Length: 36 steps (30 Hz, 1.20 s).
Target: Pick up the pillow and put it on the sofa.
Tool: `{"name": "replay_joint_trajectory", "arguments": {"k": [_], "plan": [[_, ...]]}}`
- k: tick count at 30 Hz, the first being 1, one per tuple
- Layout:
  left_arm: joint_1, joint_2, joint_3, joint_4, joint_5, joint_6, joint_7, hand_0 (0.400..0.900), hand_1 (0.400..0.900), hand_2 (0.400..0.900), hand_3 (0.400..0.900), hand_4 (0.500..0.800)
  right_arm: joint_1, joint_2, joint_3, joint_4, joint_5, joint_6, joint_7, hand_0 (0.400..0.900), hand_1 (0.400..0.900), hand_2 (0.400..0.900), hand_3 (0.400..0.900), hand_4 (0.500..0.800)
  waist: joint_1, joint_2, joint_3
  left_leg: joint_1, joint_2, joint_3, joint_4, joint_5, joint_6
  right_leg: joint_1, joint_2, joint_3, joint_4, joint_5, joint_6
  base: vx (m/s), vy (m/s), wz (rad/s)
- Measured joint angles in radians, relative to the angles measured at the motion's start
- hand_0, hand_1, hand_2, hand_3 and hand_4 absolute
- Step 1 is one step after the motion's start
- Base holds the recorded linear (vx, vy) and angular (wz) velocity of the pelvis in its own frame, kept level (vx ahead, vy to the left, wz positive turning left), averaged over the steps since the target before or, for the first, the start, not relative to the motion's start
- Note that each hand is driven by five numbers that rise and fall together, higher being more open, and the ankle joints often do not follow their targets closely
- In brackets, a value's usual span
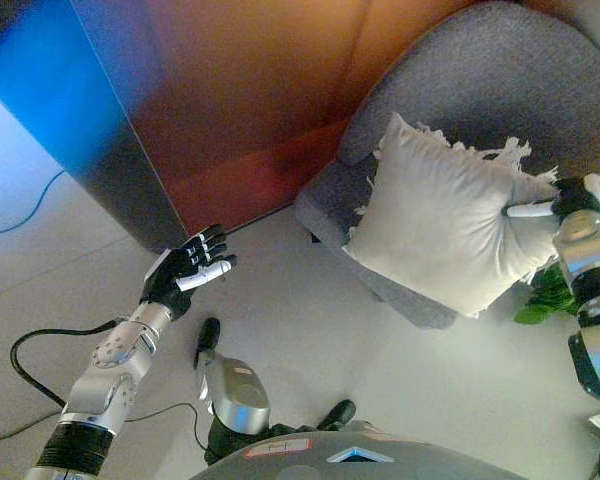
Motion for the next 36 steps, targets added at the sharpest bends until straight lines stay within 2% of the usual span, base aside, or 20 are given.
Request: {"name": "replay_joint_trajectory", "arguments": {"k": [4,8,10,11,14,16,17,18,22,26,30,32,36], "plan": [[0.0,0.006,0.0,-0.002,0.004,0.0,-0.002,0.9,0.9,0.9,0.9,0.8,-0.041,0.005,-0.039,-0.036,0.035,-0.005,-0.133,0.9,0.9,0.9,0.9,0.8,0.002,0.019,0.014,0.032,0.0,0.001,-0.014,0.0,-0.001,0.028,0.0,-0.019,0.0,0.0,0.0,0.07,0.073,-0.1],[0.001,0.008,-0.003,-0.002,0.014,0.0,0.006,0.9,0.9,0.9,0.9,0.8,-0.028,0.052,-0.113,-0.192,0.11,-0.065,-0.222,0.9,0.9,0.9,0.9,0.8,-0.003,0.021,0.016,0.1,-0.002,0.042,-0.032,-0.003,-0.002,0.057,-0.008,-0.013,0.001,0.0,0.0,0.01,0.108,-0.27],[0.001,0.008,-0.004,-0.002,0.014,0.0,0.007,0.9,0.9,0.9,0.9,0.8,-0.015,0.067,-0.119,-0.252,0.138,-0.07,-0.239,0.9,0.9,0.9,0.9,0.8,-0.007,0.022,0.017,0.122,-0.003,0.057,-0.039,-0.003,-0.001,0.066,-0.011,-0.006,0.0,0.0,0.0,-0.05,0.143,-0.3],[0.001,0.007,-0.012,-0.002,0.014,-0.001,0.016,0.9,0.9,0.9,0.9,0.8,0.045,0.107,-0.165,-0.375,0.172,-0.103,-0.25,0.9,0.9,0.9,0.9,0.8,-0.031,0.023,0.018,0.146,-0.011,0.066,-0.039,-0.008,0.005,0.082,-0.021,0.014,0.001,0.0,0.0,-0.11,0.217,-0.44],[-0.003,0.005,-0.044,-0.002,0.015,-0.01,0.032,0.9,0.9,0.9,0.9,0.8,0.145,0.158,-0.167,-0.503,0.212,-0.149,-0.245,0.9,0.9,0.9,0.9,0.8,-0.065,0.027,0.017,0.178,-0.021,0.1,-0.04,-0.016,0.014,0.082,-0.035,0.049,0.005,0.001,0.001,-0.11,0.165,-0.3],[-0.006,-0.013,-0.059,-0.001,0.017,-0.027,0.045,0.9,0.9,0.9,0.9,0.8,0.254,0.199,-0.187,-0.603,0.22,-0.165,-0.229,0.9,0.9,0.9,0.9,0.8,-0.104,0.029,0.017,0.193,-0.032,0.119,-0.039,-0.02,0.02,0.074,-0.048,0.09,0.013,0.001,0.001,-0.1,0.096,-0.18],[-0.006,-0.014,-0.059,-0.001,0.017,-0.028,0.046,0.9,0.9,0.9,0.9,0.8,0.259,0.201,-0.188,-0.606,0.221,-0.165,-0.228,0.9,0.9,0.9,0.9,0.8,-0.106,0.029,0.017,0.193,-0.033,0.12,-0.039,-0.02,0.02,0.073,-0.049,0.091,0.014,0.001,0.001,-0.12,0.088,-0.24],[-0.007,-0.028,-0.067,0.001,0.017,-0.039,0.05,0.9,0.9,0.9,0.9,0.8,0.338,0.232,-0.192,-0.664,0.226,-0.166,-0.202,0.9,0.9,0.9,0.9,0.8,-0.139,0.038,0.013,0.198,-0.038,0.132,-0.039,-0.02,0.023,0.066,-0.057,0.109,0.02,0.002,0.002,-0.14,0.088,-0.26],[-0.011,-0.11,-0.071,0.038,0.055,-0.086,0.057,0.9,0.9,0.9,0.9,0.8,0.617,0.3,-0.289,-0.871,0.226,-0.189,-0.12,0.9,0.9,0.9,0.9,0.8,-0.217,0.074,-0.014,0.211,-0.049,0.176,-0.039,-0.026,0.029,0.031,-0.071,0.171,0.034,0.003,0.005,-0.14,0.094,-0.31],[-0.01,-0.183,-0.071,0.105,0.081,-0.104,0.092,0.9,0.9,0.9,0.9,0.8,0.797,0.35,-0.302,-0.947,0.223,-0.186,-0.027,0.9,0.9,0.9,0.9,0.8,-0.309,0.109,-0.048,0.237,-0.051,0.232,-0.04,-0.038,0.028,0.004,-0.074,0.228,0.039,0.004,0.008,-0.1,0.083,-0.3],[0.01,-0.227,-0.07,0.109,0.097,-0.106,0.094,0.9,0.9,0.9,0.9,0.8,0.972,0.382,-0.307,-0.972,0.225,-0.163,0.022,0.9,0.9,0.9,0.9,0.8,-0.39,0.114,-0.092,0.241,-0.05,0.277,-0.041,-0.044,0.027,-0.029,-0.074,0.27,0.038,0.006,0.01,-0.1,0.068,-0.2],[0.022,-0.231,-0.07,0.109,0.101,-0.107,0.094,0.9,0.9,0.9,0.9,0.8,1.036,0.404,-0.302,-0.98,0.226,-0.157,0.041,0.9,0.9,0.9,0.9,0.8,-0.414,0.111,-0.1,0.245,-0.051,0.291,-0.042,-0.047,0.027,-0.035,-0.074,0.284,0.038,0.009,0.013,-0.09,0.071,-0.19],[0.036,-0.233,-0.07,0.109,0.113,-0.107,0.095,0.9,0.9,0.9,0.9,0.8,1.088,0.438,-0.292,-0.982,0.225,-0.15,0.067,0.9,0.9,0.9,0.9,0.8,-0.422,0.105,-0.122,0.253,-0.061,0.318,-0.041,-0.049,0.03,-0.061,-0.082,0.313,0.039,0.018,0.014,-0.07,0.047,-0.12]]}}
